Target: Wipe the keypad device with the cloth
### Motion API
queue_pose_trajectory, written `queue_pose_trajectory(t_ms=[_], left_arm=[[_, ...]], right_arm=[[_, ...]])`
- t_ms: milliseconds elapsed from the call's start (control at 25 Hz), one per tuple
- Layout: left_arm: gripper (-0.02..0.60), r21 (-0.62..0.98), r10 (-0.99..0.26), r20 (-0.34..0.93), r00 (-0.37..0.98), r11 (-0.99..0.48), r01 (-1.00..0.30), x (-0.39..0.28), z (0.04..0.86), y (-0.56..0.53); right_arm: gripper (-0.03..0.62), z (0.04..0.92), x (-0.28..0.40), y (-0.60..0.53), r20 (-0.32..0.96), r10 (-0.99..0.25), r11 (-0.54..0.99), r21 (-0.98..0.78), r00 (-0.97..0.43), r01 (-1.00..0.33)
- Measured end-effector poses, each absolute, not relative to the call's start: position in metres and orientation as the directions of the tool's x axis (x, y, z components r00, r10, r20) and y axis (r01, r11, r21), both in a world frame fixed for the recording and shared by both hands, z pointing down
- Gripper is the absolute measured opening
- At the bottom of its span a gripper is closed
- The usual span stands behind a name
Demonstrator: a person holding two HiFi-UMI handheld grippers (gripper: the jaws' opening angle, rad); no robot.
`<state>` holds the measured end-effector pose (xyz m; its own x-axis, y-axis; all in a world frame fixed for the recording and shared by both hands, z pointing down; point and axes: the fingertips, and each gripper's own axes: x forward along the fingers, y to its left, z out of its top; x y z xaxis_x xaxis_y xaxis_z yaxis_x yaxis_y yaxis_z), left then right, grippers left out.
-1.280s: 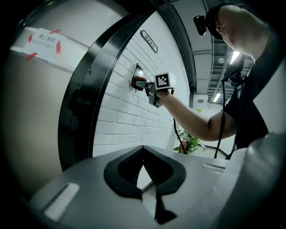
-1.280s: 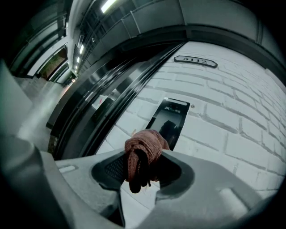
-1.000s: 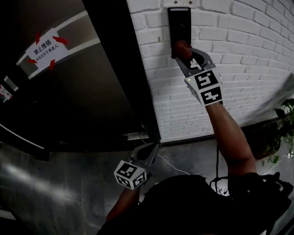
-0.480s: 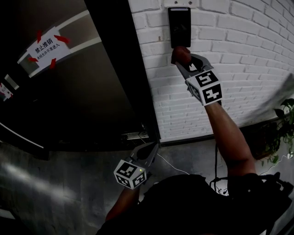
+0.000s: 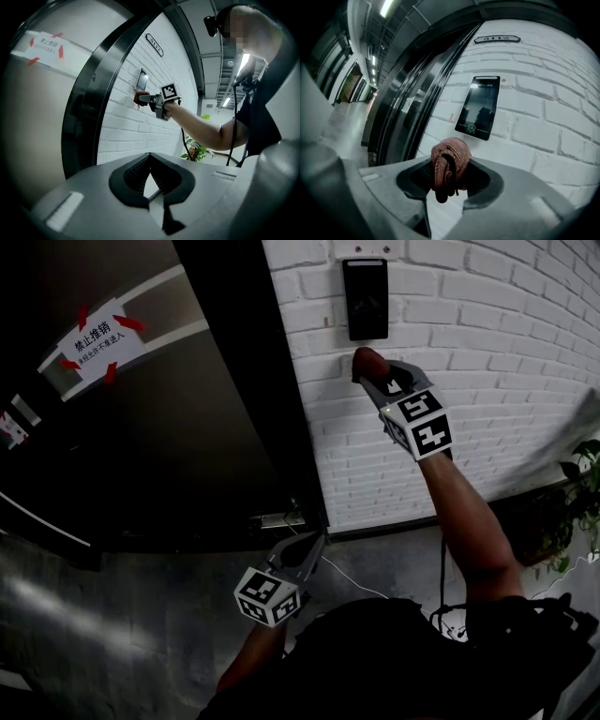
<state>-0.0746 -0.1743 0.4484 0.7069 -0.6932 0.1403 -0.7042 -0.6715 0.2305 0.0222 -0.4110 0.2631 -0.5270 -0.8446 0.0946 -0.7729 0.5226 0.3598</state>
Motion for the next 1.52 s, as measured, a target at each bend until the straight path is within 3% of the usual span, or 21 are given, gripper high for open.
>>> queue_pose_trajectory(t_ms=[160,640,880,1520], left_arm=[[0.017,0.233,-0.692,0.141,0.708,-0.672,-0.703,-0.075,0.449,-0.175],[0.017,0.237,-0.708,0.136,0.694,-0.657,-0.716,-0.08,0.448,-0.176],[0.017,0.232,-0.723,0.129,0.679,-0.643,-0.729,-0.084,0.45,-0.178],[0.017,0.241,-0.73,0.127,0.672,-0.634,-0.735,-0.086,0.45,-0.181]], right_arm=[[0.144,0.251,0.024,-0.403,0.067,-0.846,0.512,0.38,-0.529,-0.771],[0.144,0.101,0.022,-0.389,-0.211,-0.843,0.316,0.55,-0.495,-0.773],[0.144,0.07,0.018,-0.408,-0.224,-0.854,0.272,0.578,-0.469,-0.77],[0.144,0.09,0.019,-0.418,-0.219,-0.858,0.288,0.545,-0.465,-0.788]])
